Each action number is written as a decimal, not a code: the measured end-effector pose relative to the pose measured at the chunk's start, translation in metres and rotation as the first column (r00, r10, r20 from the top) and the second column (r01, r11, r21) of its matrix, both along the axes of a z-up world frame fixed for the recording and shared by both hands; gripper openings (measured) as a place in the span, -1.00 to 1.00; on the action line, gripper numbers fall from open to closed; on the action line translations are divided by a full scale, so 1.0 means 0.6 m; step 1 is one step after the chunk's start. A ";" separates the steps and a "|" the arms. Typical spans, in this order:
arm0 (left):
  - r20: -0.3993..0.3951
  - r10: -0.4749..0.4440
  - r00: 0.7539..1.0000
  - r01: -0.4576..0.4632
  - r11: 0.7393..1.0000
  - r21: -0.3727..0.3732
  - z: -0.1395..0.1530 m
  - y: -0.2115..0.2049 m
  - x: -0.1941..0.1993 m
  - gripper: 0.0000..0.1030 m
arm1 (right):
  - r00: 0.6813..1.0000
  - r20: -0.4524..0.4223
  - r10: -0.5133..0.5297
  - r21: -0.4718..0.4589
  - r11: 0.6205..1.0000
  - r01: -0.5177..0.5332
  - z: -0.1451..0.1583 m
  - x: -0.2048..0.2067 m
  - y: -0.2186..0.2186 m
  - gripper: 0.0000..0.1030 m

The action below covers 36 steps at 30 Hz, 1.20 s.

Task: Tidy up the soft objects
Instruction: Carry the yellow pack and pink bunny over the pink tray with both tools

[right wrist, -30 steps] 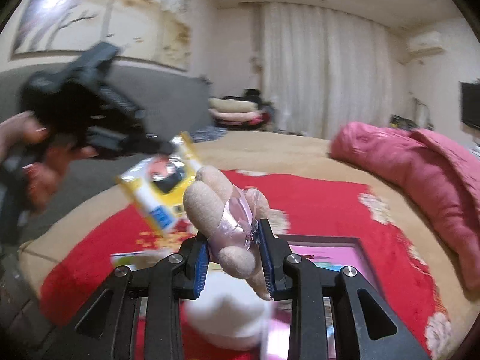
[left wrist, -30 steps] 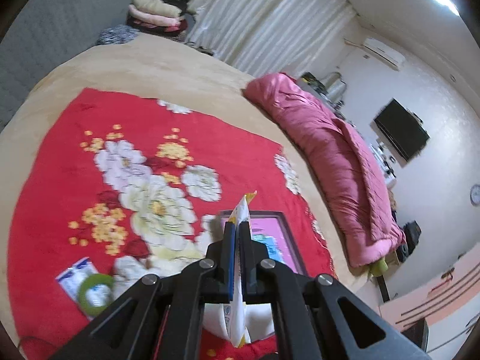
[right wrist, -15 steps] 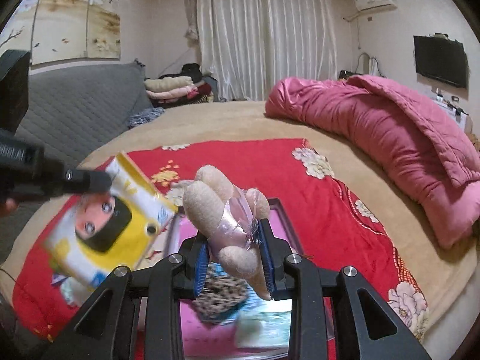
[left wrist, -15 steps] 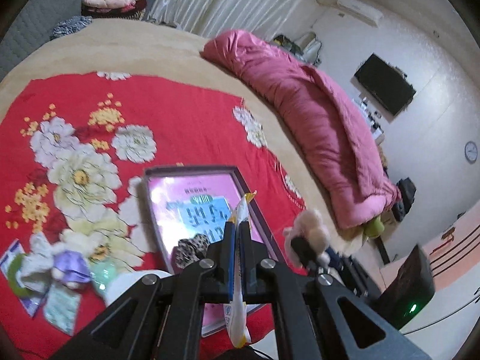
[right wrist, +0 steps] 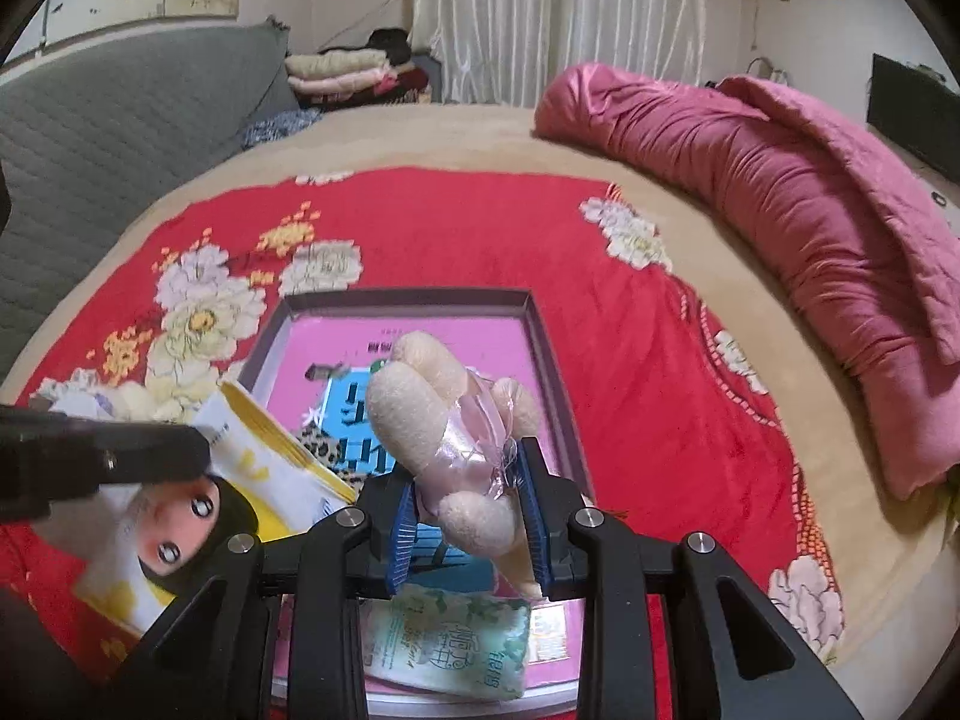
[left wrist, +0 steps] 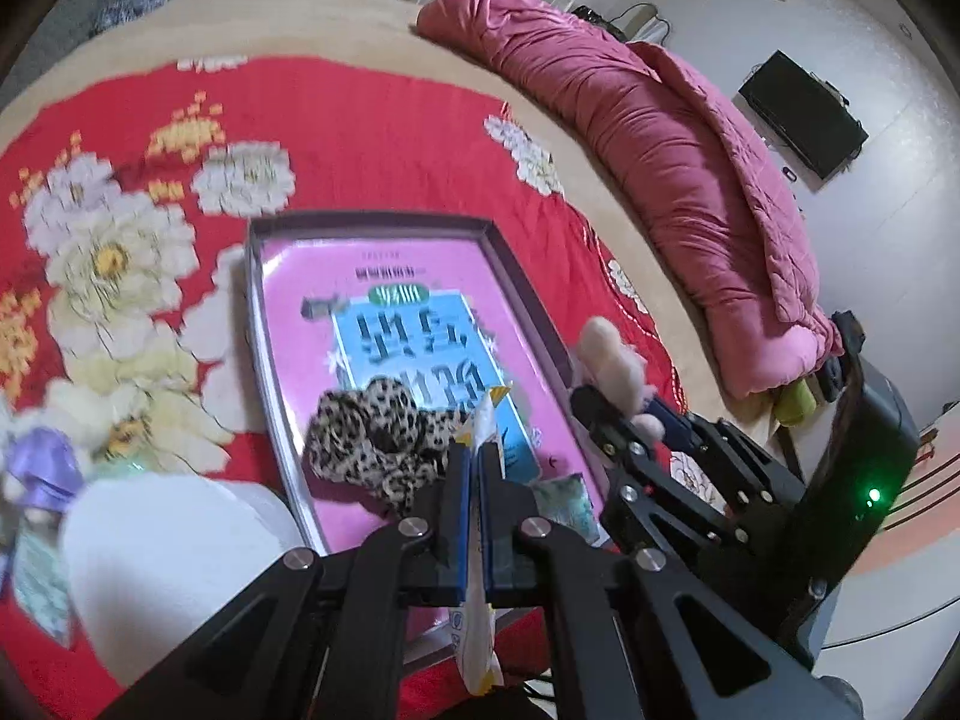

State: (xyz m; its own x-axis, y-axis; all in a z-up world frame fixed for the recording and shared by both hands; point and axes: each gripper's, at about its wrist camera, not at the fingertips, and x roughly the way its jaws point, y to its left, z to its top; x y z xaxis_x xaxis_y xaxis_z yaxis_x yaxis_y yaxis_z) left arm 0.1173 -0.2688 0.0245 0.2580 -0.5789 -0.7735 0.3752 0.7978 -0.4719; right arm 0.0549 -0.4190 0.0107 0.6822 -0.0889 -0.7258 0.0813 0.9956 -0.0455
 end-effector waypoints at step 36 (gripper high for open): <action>0.038 -0.050 0.998 0.043 0.984 0.174 -0.041 -0.052 0.012 -0.94 | 0.994 -0.109 -0.008 0.129 0.991 0.023 -0.050 -0.024 -0.011 0.43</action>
